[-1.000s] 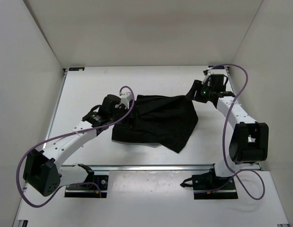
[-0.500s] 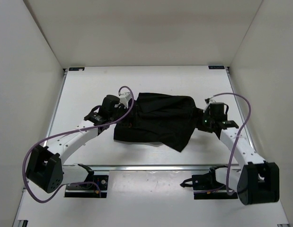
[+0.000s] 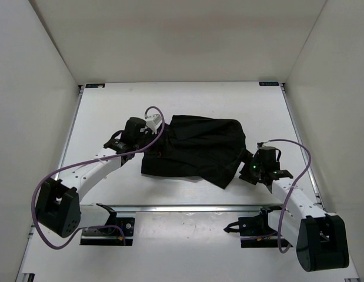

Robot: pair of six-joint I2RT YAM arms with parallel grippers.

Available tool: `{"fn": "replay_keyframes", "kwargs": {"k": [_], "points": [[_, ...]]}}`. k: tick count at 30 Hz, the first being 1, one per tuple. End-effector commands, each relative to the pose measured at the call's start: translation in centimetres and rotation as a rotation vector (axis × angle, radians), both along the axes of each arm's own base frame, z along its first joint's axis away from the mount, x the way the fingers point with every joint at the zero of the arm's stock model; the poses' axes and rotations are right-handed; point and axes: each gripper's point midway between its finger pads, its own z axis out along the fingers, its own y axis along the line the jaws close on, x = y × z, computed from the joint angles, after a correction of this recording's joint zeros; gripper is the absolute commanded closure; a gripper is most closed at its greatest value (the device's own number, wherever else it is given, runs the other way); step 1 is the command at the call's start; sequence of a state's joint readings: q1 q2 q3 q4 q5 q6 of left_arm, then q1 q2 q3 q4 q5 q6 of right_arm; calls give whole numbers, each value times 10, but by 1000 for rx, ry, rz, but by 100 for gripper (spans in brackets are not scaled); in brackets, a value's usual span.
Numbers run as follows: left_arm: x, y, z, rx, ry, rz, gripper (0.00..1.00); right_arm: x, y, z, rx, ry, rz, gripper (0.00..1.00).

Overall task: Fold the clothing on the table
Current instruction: Flatten the skirt out

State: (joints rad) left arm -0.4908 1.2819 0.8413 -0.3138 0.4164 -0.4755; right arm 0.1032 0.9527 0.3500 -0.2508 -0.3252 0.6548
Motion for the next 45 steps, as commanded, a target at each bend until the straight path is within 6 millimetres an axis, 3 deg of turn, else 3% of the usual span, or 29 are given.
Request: {"fn": "replay_keyframes", "kwargs": {"k": [1,10,16,18,24,29,35,36,37,39,40,42,43,45], "points": [[1,3,15,-20,-43,-11,1,12,0,0,44,-17,-71,17],[7,9,19,-24,-50,14,1,10,15,-15,104,55,-76,28],[7,12,16,-19,-46,15,1,15,7,-9,96,36,-102,73],[8,13,17,-21,-47,19,2,19,6,-2,102,11,-101,97],[8,16,18,-20,-51,21,1,37,4,20,118,-81,-90,100],[8,18,21,-21,-60,29,1,61,8,68,132,-198,-64,100],[-4,4,23,-59,-52,-5,2,96,18,159,133,-399,11,100],[-7,1,24,-68,-55,-13,1,100,24,181,135,-447,32,100],[-11,-2,22,-83,-46,-14,1,106,26,188,128,-456,35,99],[-15,-7,26,-128,-43,-14,2,114,39,230,123,-546,78,100],[-19,-13,31,-160,-46,-30,1,119,42,236,118,-553,85,100],[-22,-18,33,-185,-48,-39,1,127,52,266,96,-621,123,100],[-24,-20,35,-200,-47,-41,1,131,61,263,94,-602,144,100],[-29,-24,37,-215,-51,-58,1,138,77,293,84,-671,194,100]]}}
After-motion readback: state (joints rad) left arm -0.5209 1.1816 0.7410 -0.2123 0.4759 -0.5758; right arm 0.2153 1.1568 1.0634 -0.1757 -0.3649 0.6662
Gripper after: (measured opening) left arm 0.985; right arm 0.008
